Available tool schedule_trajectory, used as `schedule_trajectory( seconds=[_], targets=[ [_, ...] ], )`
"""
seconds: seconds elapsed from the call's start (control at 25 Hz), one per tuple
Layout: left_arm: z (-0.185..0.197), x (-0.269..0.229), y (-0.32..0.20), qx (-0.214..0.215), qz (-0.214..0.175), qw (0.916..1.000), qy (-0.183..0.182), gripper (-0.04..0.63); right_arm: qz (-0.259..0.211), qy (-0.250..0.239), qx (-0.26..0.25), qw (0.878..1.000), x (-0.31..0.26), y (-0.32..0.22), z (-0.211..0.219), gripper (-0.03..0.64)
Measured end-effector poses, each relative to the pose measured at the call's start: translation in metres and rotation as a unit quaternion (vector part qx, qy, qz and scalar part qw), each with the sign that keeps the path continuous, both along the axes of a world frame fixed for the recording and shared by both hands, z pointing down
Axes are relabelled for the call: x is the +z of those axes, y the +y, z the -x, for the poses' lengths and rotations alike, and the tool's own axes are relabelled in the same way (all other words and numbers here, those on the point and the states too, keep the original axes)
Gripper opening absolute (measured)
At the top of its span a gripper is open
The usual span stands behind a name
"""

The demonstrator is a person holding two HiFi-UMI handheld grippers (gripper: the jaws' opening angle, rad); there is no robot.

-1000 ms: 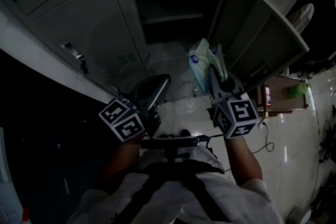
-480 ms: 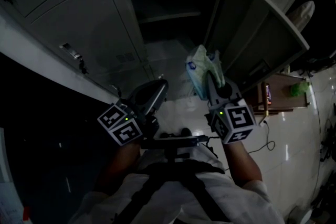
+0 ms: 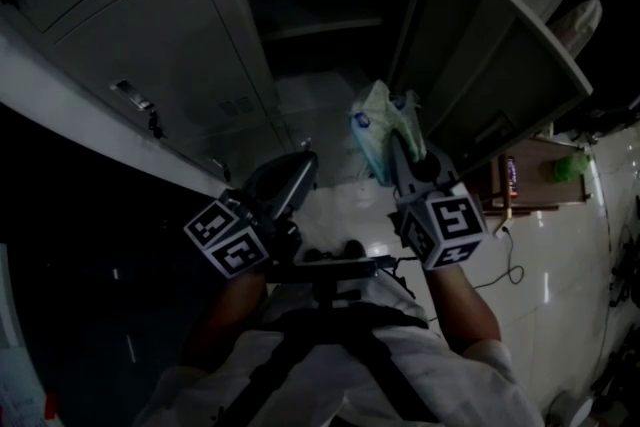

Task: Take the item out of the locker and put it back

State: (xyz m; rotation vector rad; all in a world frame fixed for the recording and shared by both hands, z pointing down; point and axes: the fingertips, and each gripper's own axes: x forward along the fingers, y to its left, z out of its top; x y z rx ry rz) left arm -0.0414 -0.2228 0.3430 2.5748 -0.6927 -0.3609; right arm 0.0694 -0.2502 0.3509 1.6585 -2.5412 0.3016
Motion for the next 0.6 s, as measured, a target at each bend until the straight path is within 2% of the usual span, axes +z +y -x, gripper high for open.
schedule_trajectory(
  seconds=[0.28,0.6],
  targets=[
    [0.007,0.001,-0.002,-0.009,-0.008,0.9999,-0.012,0.000,0.008,0.003,0.010,1.000,0.005,0.000,0.002,0.000],
    [0.021,0.011,0.016,0.023,0.013,0.9996,-0.009,0.000,0.012,0.009,0.029,0.999,0.012,0.012,0.013,0.000]
  ],
)
